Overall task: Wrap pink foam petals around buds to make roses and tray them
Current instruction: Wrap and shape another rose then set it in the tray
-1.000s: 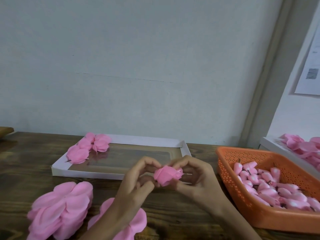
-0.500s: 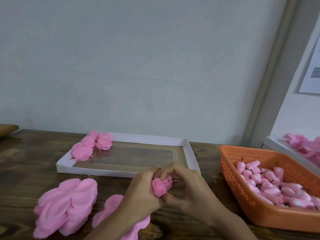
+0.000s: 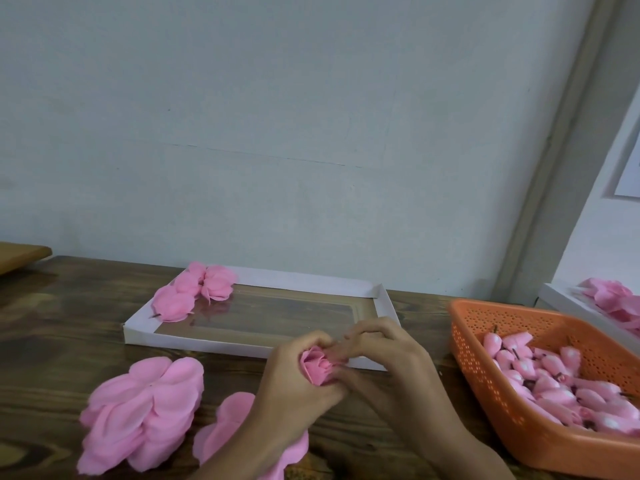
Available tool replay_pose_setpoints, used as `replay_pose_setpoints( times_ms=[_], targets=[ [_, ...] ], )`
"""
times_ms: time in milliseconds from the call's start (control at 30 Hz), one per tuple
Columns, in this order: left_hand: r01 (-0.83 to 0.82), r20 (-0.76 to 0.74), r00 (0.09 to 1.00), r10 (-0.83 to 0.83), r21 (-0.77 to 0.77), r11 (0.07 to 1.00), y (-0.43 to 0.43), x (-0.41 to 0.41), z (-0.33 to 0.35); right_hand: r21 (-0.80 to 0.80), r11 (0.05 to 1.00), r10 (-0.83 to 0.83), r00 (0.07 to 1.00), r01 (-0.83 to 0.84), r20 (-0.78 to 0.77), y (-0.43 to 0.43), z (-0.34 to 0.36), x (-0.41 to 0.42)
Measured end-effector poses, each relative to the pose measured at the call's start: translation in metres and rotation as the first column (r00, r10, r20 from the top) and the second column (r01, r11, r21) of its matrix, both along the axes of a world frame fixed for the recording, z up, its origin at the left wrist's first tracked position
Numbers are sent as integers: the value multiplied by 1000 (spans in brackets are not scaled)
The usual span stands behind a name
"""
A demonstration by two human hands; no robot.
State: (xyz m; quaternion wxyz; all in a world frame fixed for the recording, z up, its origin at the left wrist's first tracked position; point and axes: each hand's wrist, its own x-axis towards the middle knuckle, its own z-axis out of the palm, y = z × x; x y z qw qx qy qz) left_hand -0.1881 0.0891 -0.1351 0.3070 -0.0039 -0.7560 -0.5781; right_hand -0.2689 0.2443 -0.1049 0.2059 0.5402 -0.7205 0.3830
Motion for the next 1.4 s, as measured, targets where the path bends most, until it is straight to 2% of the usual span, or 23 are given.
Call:
replay_pose_setpoints(
  times_ms=[100,267,400,500,567,633,700,800,867,933,1033,1133,1300,1400],
  targets=[
    [37,-24,999,-36,20,999,1,1,0,-58,998,34,999,-36,-39,-4,-2,2],
    [1,-52,999,2,62,998,1,-1,0,-119,992,19,989,-37,-145,-5,-3,3],
    [52,-91,995,-45,70,996,-3,-1,0,-37,999,-11,987,5,-161,-4,-7,4],
    [50,-61,997,-44,97,994,0,-1,0,20,1000,24,989,-21,-149,-5,-9,4],
    [39,-44,998,-33,155,987,2,-4,-1,-31,997,75,996,-76,-38,-6,-8,6],
    [-49,4,999,49,243,969,-1,-7,-2,-179,977,153,968,-117,200,-8,-10,7],
    [-11,-16,1000,18,362,932,-4,-8,0,-284,955,211,869,-86,447,-11,-13,9],
    [91,-77,995,-55,620,779,-1,-10,3,-221,968,236,747,-121,621,-19,-24,15],
    [88,-44,996,-81,698,710,2,-10,1,-187,965,262,693,-183,672,-27,-30,22],
    [65,-11,997,-79,674,736,5,-8,-1,-160,970,245,712,-185,658,-35,-35,26],
    [80,-42,997,-68,617,783,7,-6,-1,-182,978,192,765,-99,615,-38,-40,29],
    [224,-119,974,-192,614,757,7,-4,3,-253,964,222,767,-80,602,-34,-37,26],
    [388,-125,912,-390,570,724,-2,1,7,-351,906,421,596,-238,683,-31,-28,24],
    [423,-73,886,-458,530,735,-2,6,12,-331,904,424,472,-270,773,-33,-27,27]
  ],
)
